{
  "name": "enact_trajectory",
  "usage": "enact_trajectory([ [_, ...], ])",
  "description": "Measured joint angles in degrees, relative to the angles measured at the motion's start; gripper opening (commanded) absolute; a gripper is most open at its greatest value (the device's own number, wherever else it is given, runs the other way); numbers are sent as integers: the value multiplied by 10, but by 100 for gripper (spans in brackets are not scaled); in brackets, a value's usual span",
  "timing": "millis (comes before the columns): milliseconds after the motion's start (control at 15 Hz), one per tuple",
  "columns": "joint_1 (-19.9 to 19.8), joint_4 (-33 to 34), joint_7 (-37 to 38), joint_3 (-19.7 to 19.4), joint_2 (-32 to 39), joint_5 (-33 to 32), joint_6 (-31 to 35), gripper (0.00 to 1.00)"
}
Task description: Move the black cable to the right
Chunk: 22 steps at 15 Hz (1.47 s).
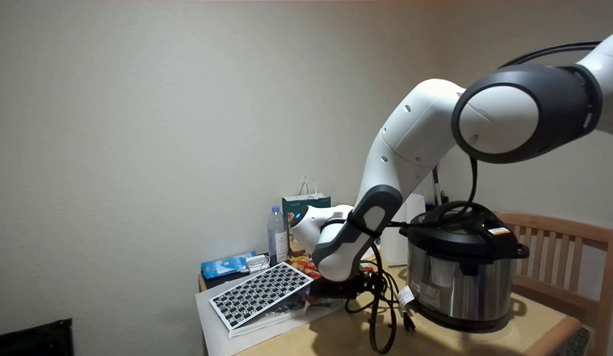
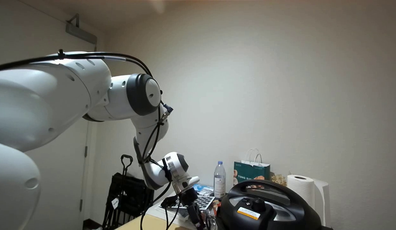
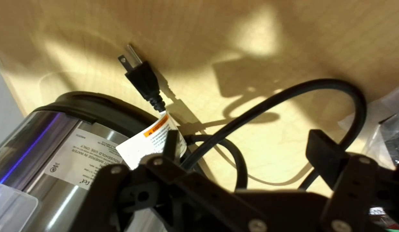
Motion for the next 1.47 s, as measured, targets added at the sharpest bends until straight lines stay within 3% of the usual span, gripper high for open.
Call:
enact_trajectory([
  [600, 0, 54, 101, -12, 14, 34, 39, 100],
  [1133, -8, 67, 97, -25, 15, 55, 6, 100],
  [1467, -39, 133, 84, -27, 71, 57, -1, 100],
])
